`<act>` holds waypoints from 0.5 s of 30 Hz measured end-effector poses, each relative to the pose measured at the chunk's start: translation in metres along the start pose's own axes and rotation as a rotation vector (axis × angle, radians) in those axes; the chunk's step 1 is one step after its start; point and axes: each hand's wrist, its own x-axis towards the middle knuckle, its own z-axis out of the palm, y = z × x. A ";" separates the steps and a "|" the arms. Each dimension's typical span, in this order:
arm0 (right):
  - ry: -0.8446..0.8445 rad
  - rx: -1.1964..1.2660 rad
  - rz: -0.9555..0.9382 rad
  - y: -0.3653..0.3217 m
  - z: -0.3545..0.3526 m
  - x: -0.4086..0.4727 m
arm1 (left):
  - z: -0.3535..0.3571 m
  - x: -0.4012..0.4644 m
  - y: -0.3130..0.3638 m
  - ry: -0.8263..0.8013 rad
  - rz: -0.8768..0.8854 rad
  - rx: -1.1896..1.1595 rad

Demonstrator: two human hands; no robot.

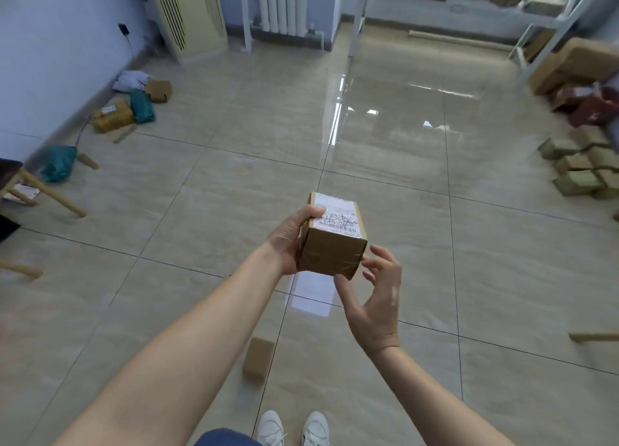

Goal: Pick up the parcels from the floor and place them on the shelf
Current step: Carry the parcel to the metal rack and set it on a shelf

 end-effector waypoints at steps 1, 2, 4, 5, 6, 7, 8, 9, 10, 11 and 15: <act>0.046 0.060 0.153 -0.010 0.001 0.003 | 0.005 -0.006 0.005 0.000 0.025 0.032; 0.065 0.121 0.303 -0.019 0.003 0.007 | 0.009 -0.011 0.007 0.010 0.036 0.053; 0.067 0.209 0.530 -0.032 0.005 0.015 | 0.017 -0.018 0.009 0.040 0.069 0.069; 0.062 0.236 0.613 -0.038 0.006 0.019 | 0.020 -0.020 0.009 0.052 0.097 0.064; 0.058 0.259 0.684 -0.041 0.007 0.023 | 0.023 -0.021 0.009 0.067 0.125 0.052; 0.055 0.292 0.749 -0.045 0.009 0.027 | 0.027 -0.023 0.009 0.081 0.158 0.040; 0.047 0.332 0.804 -0.050 0.010 0.030 | 0.030 -0.025 0.008 0.093 0.196 0.028; 0.040 0.387 0.856 -0.055 0.011 0.033 | 0.032 -0.026 0.007 0.105 0.227 0.013; 0.037 0.451 0.902 -0.059 0.012 0.035 | 0.035 -0.028 0.007 0.109 0.247 -0.010; 0.040 0.517 0.937 -0.063 0.012 0.037 | 0.037 -0.031 0.006 0.109 0.258 -0.039; 0.055 0.709 0.975 -0.075 0.006 0.046 | 0.034 -0.040 0.003 0.129 0.277 -0.056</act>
